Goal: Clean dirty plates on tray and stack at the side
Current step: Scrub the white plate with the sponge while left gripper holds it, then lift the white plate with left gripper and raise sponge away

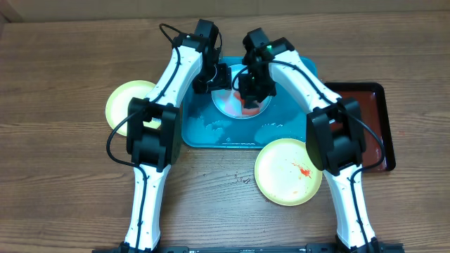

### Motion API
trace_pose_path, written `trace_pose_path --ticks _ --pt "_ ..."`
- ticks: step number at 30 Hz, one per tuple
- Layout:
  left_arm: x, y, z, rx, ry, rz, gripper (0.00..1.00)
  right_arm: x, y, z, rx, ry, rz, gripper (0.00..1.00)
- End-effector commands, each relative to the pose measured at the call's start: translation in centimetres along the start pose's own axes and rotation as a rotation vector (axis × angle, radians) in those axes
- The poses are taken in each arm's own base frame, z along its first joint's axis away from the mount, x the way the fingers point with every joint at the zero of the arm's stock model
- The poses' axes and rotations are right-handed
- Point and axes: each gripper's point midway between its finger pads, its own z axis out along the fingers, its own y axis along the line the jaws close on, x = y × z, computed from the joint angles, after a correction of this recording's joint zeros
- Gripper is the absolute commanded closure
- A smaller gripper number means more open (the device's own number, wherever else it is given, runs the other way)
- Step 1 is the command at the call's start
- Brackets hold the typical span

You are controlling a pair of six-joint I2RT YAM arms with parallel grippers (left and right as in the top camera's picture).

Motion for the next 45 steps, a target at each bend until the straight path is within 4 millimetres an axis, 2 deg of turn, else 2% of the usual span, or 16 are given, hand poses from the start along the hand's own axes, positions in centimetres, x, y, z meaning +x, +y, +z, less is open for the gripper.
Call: trace_pose_path --ticks 1,3,4,6,8,9,13,18,19,21,22,24,30,35,39,45 --pt "1.1 1.6 1.8 -0.039 0.033 -0.053 0.37 -1.2 -0.5 -0.2 -0.024 -0.022 0.034 0.96" --pt "1.3 1.8 2.3 -0.04 0.036 -0.054 0.42 -1.5 -0.7 -0.3 -0.026 -0.033 0.038 0.96" --pt "1.3 1.9 2.4 -0.04 0.036 -0.053 0.5 -1.7 -0.8 -0.3 -0.027 -0.038 0.04 0.96" --pt "1.4 2.0 2.6 -0.04 0.038 -0.054 0.76 -2.1 -1.0 -0.4 -0.03 -0.051 0.042 0.96" --pt "1.5 1.9 2.6 -0.04 0.039 -0.054 0.93 -2.5 -1.1 -0.6 -0.034 -0.065 0.043 0.96" --pt "1.5 2.0 2.6 -0.041 0.039 -0.054 0.96 -2.7 -1.1 -0.8 -0.036 -0.074 0.043 0.96" --pt "1.3 2.1 2.6 -0.047 0.033 -0.052 0.96 -3.9 -0.9 -2.9 -0.05 -0.112 0.046 0.96" --pt "1.0 2.1 1.7 -0.047 0.022 -0.039 0.96 -4.5 -0.1 -8.1 -0.077 -0.168 0.032 0.96" --pt "0.6 2.2 0.7 -0.054 0.01 -0.029 0.96 -4.7 -0.1 -10.1 -0.081 -0.197 0.021 0.96" --pt "0.2 2.4 -0.8 -0.077 -0.017 -0.009 0.96 -5.0 -0.6 -12.3 -0.085 -0.231 0.033 0.96" --pt "-0.3 2.9 -2.9 -0.126 -0.059 0.005 0.96 -5.1 -1.5 -14.0 -0.086 -0.258 0.05 0.96" --pt "-0.9 3.6 -5.7 -0.196 -0.118 0.018 0.96 -5.2 -2.9 -15.4 -0.082 -0.276 0.077 0.96" --pt "-2.1 4.1 -14.8 -0.37 -0.326 0.037 0.96 -5.1 -6.6 -16.4 -0.063 -0.269 0.155 0.96" --pt "-2.2 3.6 -21.5 -0.516 -0.502 0.048 0.96 -4.9 -7.8 -16.6 -0.055 -0.263 0.177 0.96" --pt "-1.8 3.0 -24.4 -0.645 -0.591 0.063 0.96 -5.0 -7.9 -16.6 -0.052 -0.264 0.177 0.96" --pt "-1.2 1.7 -26.1 -0.823 -0.688 0.067 0.96 -5.0 -8.0 -16.6 -0.045 -0.265 0.178 0.96"
